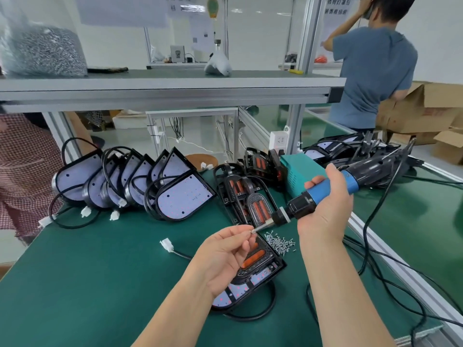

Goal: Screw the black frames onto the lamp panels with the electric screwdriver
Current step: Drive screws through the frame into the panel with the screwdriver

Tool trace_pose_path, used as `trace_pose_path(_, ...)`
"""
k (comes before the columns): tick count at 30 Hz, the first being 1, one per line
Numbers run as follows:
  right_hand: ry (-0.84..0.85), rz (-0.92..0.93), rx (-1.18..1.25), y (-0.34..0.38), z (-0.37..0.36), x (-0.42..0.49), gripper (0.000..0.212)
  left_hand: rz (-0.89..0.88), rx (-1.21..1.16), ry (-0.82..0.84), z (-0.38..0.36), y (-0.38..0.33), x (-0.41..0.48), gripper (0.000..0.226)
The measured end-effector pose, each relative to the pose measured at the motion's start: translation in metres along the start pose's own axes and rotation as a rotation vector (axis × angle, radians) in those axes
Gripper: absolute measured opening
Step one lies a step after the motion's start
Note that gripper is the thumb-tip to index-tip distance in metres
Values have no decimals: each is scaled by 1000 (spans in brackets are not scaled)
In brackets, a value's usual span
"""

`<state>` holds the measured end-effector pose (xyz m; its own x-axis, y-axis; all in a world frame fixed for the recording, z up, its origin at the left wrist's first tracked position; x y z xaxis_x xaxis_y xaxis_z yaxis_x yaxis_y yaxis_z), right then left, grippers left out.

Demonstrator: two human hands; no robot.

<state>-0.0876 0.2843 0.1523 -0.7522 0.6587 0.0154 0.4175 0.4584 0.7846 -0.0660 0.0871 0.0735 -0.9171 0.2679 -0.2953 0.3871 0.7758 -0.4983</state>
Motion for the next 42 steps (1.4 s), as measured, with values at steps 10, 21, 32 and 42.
trace_pose_path(10, 12, 2, -16, -2, -6, -7, 20, -10, -1, -13, 5, -5, -6, 13)
trace_pose_path(21, 14, 14, -25, -4, -9, -9, 17, -48, -10, -23, 10, -9, -6, 12)
trace_pose_path(32, 7, 16, -34, -6, -10, -11, 14, -49, -27, -39, 9, -5, -8, 11)
trace_pose_path(42, 22, 22, -34, -6, -15, -18, 13, -6, -142, -56, 14, -1, -14, 10)
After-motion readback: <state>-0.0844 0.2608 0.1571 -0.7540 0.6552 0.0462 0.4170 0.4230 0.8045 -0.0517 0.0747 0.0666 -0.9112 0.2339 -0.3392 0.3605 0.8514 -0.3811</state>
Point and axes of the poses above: each hand's wrist, its own x-axis towards the middle knuckle, its own z-axis out of the back of the hand, y = z × x, the point moved 7 cm from there along x, towards the middle knuckle, and after that the axes turned 13 degrees about -x, right-handed, at the moved point
